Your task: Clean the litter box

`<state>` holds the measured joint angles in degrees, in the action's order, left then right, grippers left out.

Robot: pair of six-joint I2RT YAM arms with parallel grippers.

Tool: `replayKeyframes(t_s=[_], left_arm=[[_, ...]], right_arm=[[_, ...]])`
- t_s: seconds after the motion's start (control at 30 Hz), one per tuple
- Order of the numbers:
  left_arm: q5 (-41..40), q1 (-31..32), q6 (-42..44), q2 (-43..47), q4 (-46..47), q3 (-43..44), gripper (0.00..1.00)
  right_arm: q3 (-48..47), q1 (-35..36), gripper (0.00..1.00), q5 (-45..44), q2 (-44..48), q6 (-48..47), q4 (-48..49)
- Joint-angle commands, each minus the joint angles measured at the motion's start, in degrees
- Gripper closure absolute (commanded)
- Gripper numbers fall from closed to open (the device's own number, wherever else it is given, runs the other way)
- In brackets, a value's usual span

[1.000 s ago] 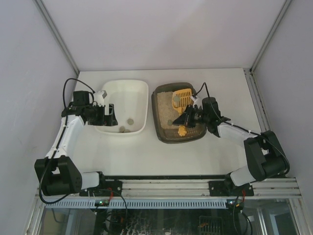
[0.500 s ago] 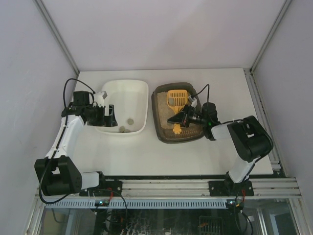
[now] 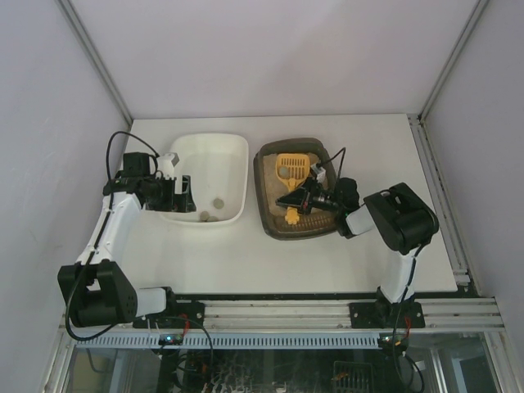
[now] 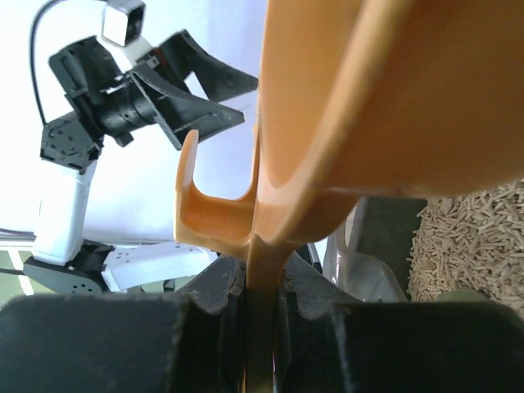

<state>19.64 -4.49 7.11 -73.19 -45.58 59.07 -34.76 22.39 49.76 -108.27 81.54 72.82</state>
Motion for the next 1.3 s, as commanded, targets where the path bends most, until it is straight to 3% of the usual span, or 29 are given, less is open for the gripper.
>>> replayKeyframes(t_s=[0.0, 0.17, 0.3, 0.43, 0.47, 0.6, 0.73, 0.87, 0.9, 1.03, 1.13, 1.27], left_arm=[[-0.53, 0.33, 1.13, -0.53, 0.04, 2.56, 0.0], [-0.31, 0.32, 1.09, -0.32, 0.09, 2.23, 0.0], [-0.39, 0.43, 1.17, -0.65, -0.11, 2.52, 0.0], [-0.05, 0.42, 1.24, -0.4, -0.06, 2.26, 0.0], [0.04, 0.45, 1.19, -0.38, 0.02, 2.13, 0.0], [-0.1, 0.6, 1.24, -0.68, -0.03, 2.37, 0.0], [-0.04, 0.75, 1.26, -0.44, -0.03, 2.2, 0.0], [-0.36, 0.97, 1.33, -0.29, -0.09, 2.25, 0.0], [-0.55, 0.9, 1.44, -0.18, -0.07, 2.28, 0.0], [-0.6, 0.91, 1.39, 0.32, 0.53, 1.99, 0.0], [-0.26, 0.95, 1.61, 0.3, -0.23, 2.49, 0.0], [0.7, 0.89, 2.19, 0.6, -0.3, 2.26, 0.0]], right_arm=[[-3.71, 3.74, 1.0, 0.2, 1.63, -6.6, -7.5], [-0.38, -1.91, 1.0, -1.17, 1.11, 0.19, 2.76], [-3.5, 2.14, 1.0, 1.36, 2.61, -7.65, -11.09], [0.64, -4.5, 1.0, -0.16, 3.24, -0.94, -0.86], [0.44, -4.43, 1.0, -0.26, 3.39, -1.31, -2.3], [-5.79, 2.36, 1.0, 0.76, 6.64, -15.06, -24.63], [-0.4, -4.1, 1.0, -0.29, 4.75, -2.47, -5.03], [-4.09, -0.04, 1.0, 0.99, 6.85, -11.11, -18.52], [-4.39, 0.57, 1.0, 1.76, 7.7, -10.13, -17.94], [-3.42, -2.45, 1.0, 4.46, 10.64, -0.28, 0.57], [-0.94, -4.16, 1.0, 5.87, 7.27, 5.41, 12.62], [-0.74, -0.51, 1.0, 9.02, 4.83, 4.28, 13.23]])
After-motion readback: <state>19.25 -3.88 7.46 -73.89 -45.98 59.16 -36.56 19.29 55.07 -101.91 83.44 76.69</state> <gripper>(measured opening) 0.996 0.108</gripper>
